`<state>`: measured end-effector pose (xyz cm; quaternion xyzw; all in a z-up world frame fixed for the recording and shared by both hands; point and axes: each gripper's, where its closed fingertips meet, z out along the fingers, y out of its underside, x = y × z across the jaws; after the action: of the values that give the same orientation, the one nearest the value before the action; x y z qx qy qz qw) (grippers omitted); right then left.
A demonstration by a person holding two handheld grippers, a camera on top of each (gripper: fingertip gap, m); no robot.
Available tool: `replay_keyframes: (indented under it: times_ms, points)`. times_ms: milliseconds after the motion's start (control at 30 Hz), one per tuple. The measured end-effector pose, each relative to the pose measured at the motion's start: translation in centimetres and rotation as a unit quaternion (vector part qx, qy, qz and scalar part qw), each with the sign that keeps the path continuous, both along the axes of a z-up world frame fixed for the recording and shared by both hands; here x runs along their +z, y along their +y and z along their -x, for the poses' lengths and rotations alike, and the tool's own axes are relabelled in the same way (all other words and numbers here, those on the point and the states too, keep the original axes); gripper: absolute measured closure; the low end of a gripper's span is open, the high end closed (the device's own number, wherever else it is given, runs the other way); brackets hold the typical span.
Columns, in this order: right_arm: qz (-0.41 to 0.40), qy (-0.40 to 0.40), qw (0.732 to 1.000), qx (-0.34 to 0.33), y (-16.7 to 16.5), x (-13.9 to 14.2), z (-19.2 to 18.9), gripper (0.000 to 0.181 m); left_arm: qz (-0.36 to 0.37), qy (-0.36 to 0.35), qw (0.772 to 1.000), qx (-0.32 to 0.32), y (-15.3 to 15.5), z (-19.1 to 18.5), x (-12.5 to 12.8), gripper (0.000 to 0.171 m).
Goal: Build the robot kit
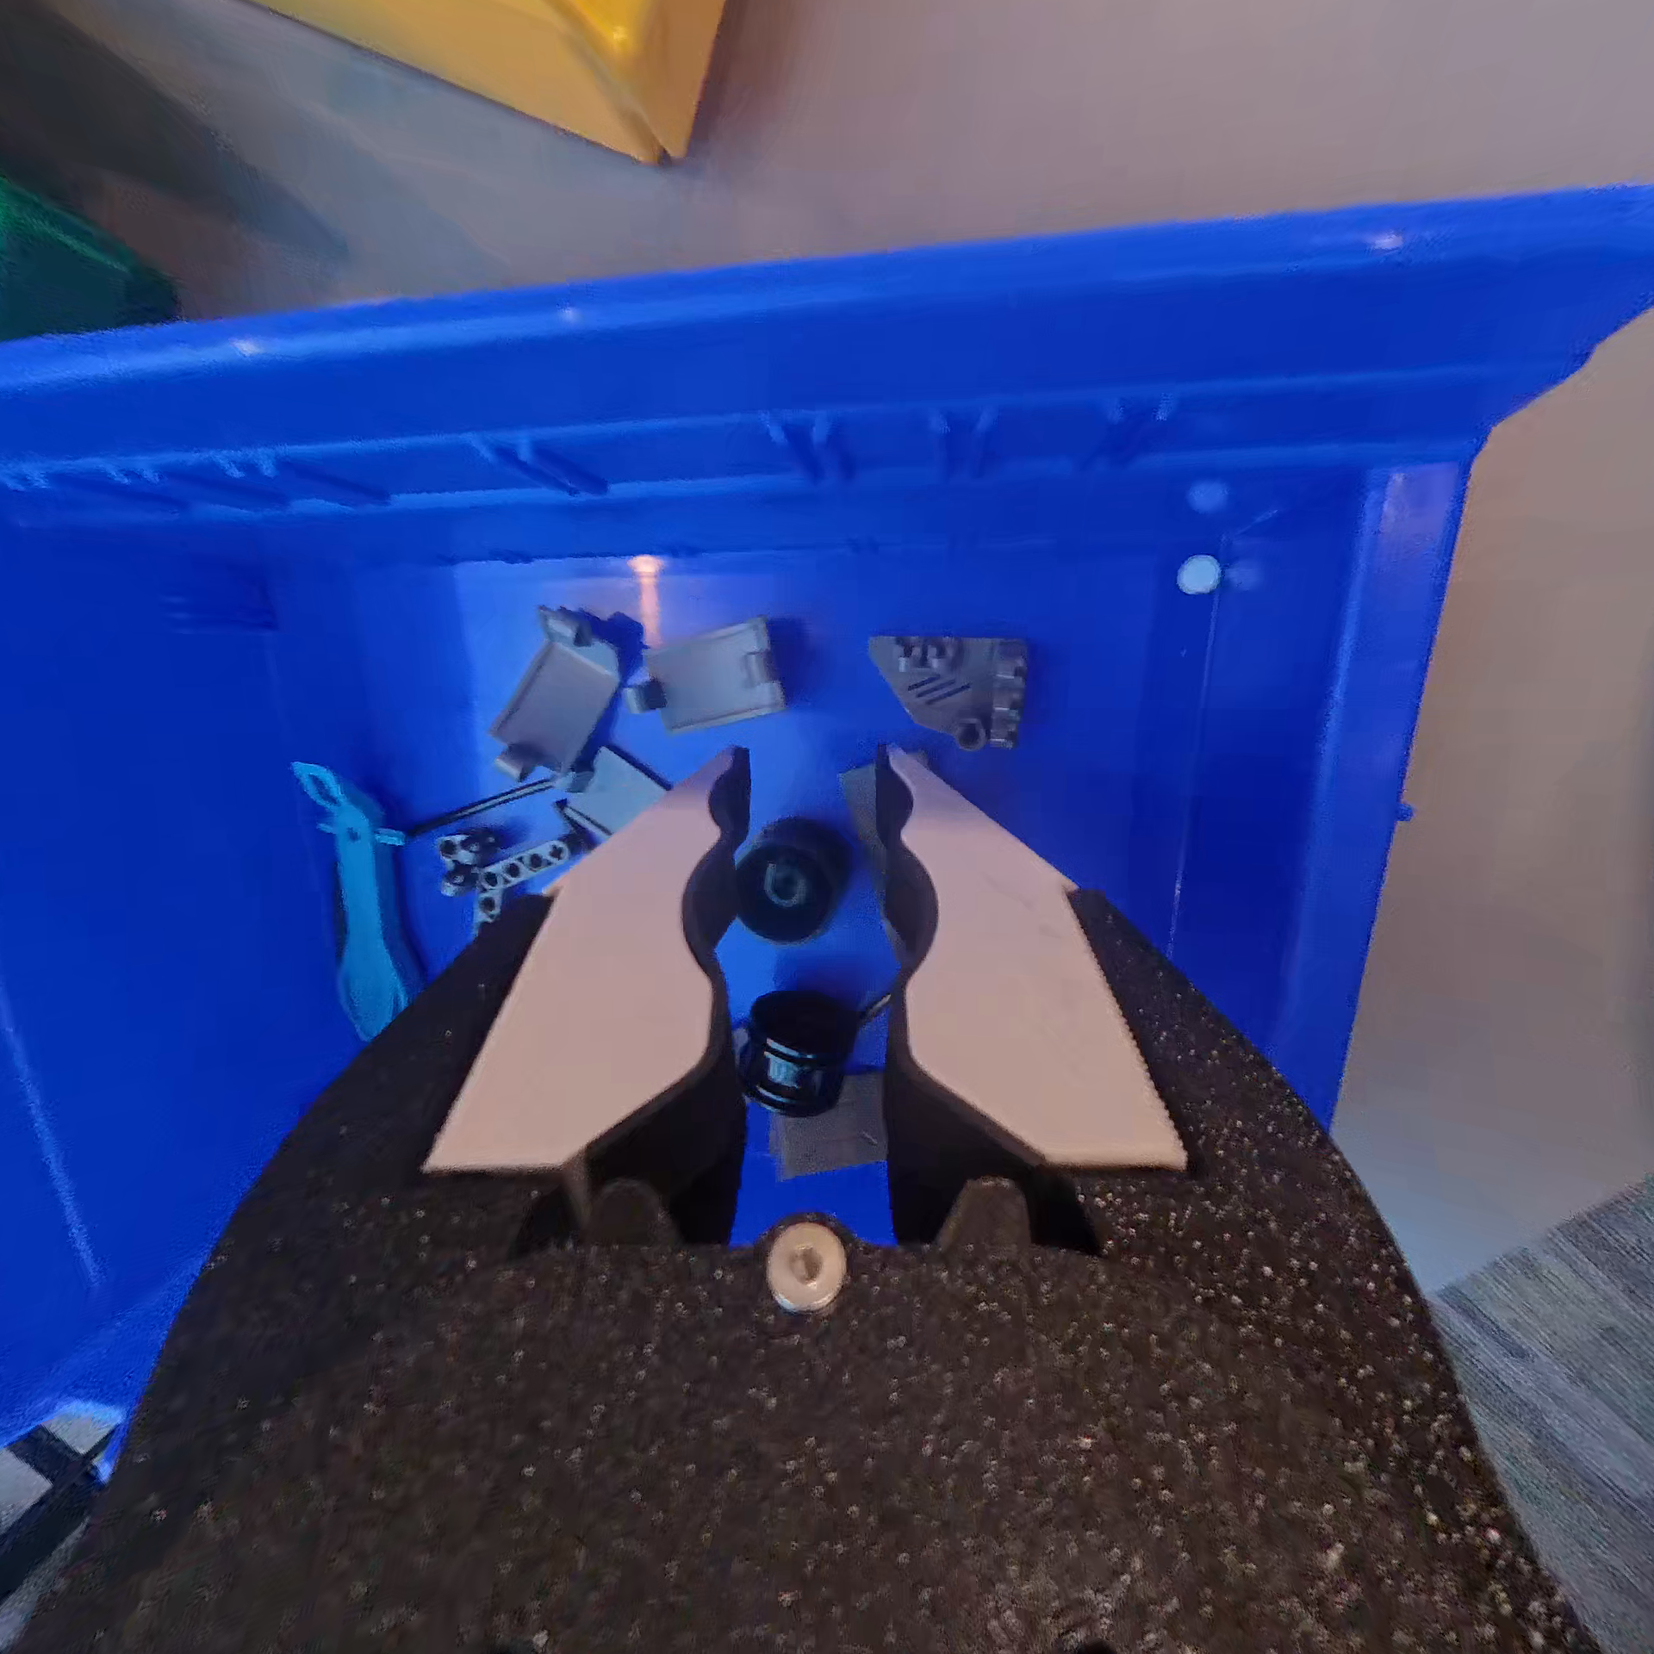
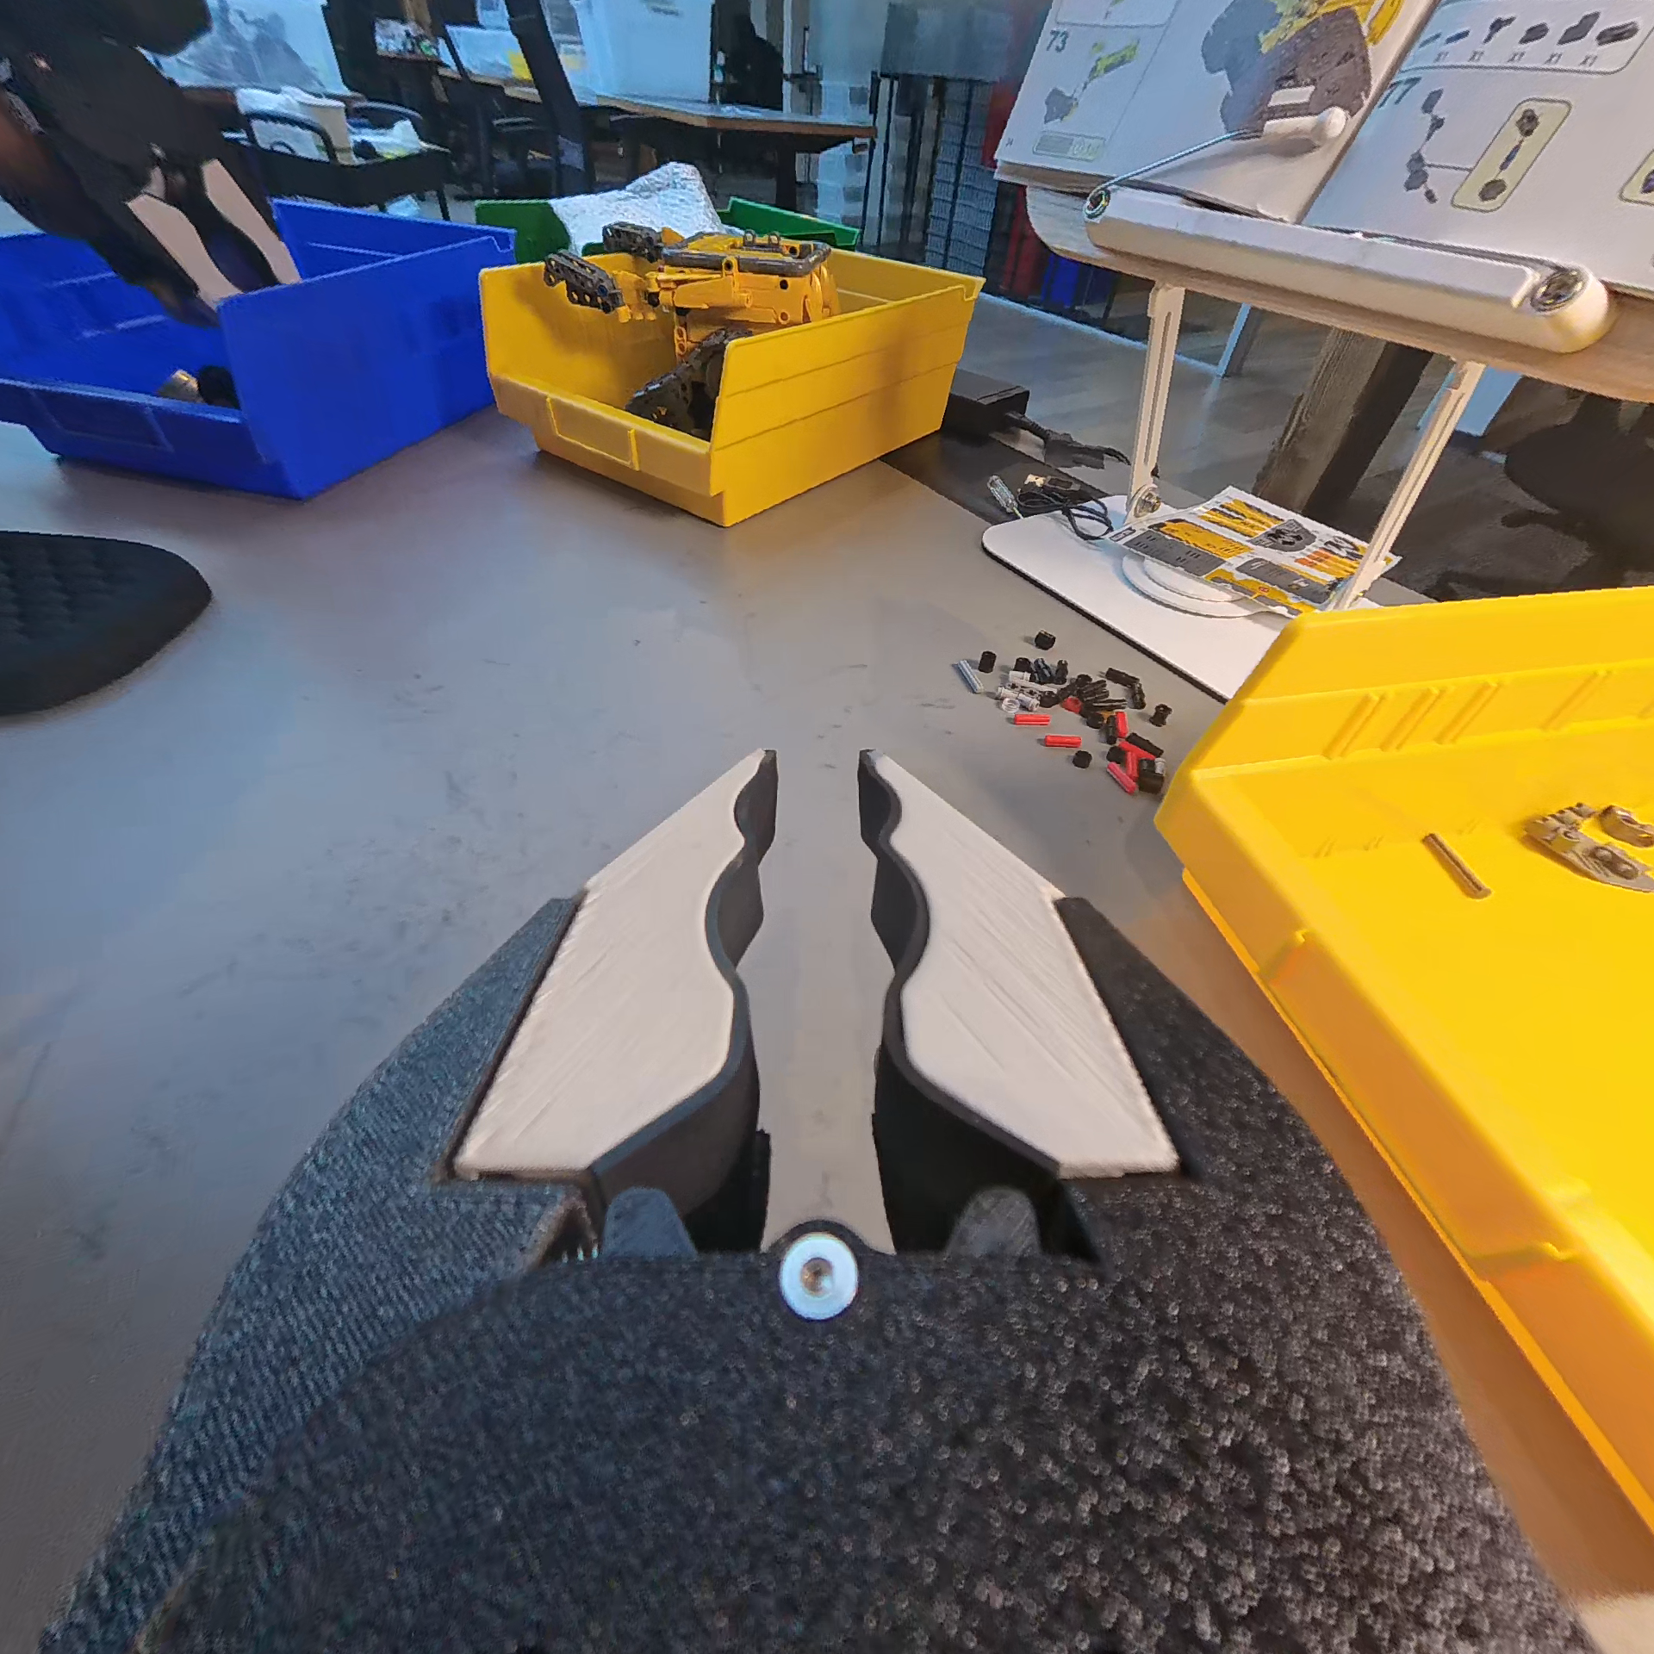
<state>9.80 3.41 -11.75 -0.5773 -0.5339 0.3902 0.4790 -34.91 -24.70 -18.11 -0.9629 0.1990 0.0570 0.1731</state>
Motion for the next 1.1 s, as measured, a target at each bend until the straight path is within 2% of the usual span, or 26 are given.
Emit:
replay_keyframes:
  times_ms: [200, 367, 433, 533, 700, 933, 1033, 1100]
  points:
    - [-0.004, 0.0, 1.0, -0.006, 0.0, 0.0, -0.4, 0.163, 0.076, -0.049, 0.996, -0.001, -2.1, -1.3, -0.8, 0.146]
    - [0.01, -0.001, 1.0, -0.003, 0.0, -0.4, -0.1, 0.163, 0.117, -0.041, 0.992, -0.004, -3.3, -1.7, -2.2, 0.146]
    - [0.007, -0.004, 1.0, 0.0, -0.2, -0.4, 0.0, 0.163, 0.128, -0.038, 0.991, -0.001, -3.7, -1.6, -2.7, 0.152]
    - [0.002, -0.008, 1.0, 0.002, -0.3, -0.6, 0.1, 0.163, 0.137, -0.037, 0.99, 0.002, -4.1, -1.3, -3.1, 0.165]
    - [0.006, -0.006, 1.0, -0.001, -0.1, -0.7, -0.2, 0.163, 0.118, -0.037, 0.992, 0.008, -3.9, -0.9, -2.2, 0.165]
    - [0.007, -0.008, 1.0, 0.001, -0.2, -1.0, -0.2, 0.163, 0.042, -0.025, 0.998, 0.027, -3.5, -0.2, 1.6, 0.165]
    - [0.008, -0.008, 1.0, 0.003, -0.2, -1.0, -0.1, 0.163, -0.077, -0.051, 0.995, 0.035, -1.4, -1.1, 6.2, 0.164]
    - [0.012, -0.004, 1.0, 0.007, -0.4, -1.0, 0.1, 0.163, -0.193, -0.119, 0.974, 0.013, 1.2, -4.5, 10.9, 0.165]
